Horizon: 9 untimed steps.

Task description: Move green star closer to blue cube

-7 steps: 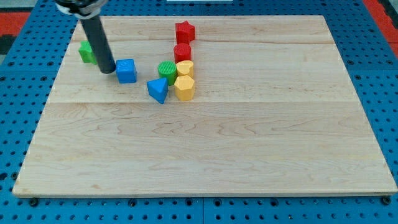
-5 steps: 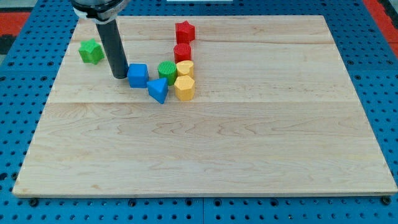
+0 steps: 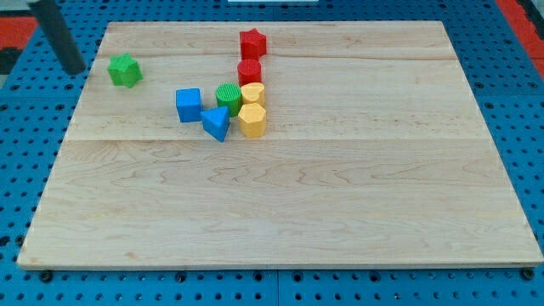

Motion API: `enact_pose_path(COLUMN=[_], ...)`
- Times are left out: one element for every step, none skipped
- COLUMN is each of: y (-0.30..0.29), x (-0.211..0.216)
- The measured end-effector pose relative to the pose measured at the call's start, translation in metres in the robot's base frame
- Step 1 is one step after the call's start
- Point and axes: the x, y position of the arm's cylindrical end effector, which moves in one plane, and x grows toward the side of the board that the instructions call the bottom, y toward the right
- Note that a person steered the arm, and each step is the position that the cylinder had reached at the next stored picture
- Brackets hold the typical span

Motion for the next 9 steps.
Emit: enact_pose_path(y=[0.071,0.107,0.052,0.017,0.032,0.094,0.131,0.132,0.130], x=[-0.009,0.017,0.018,0.024,0.063,0.063,0.061,0.050,0.002])
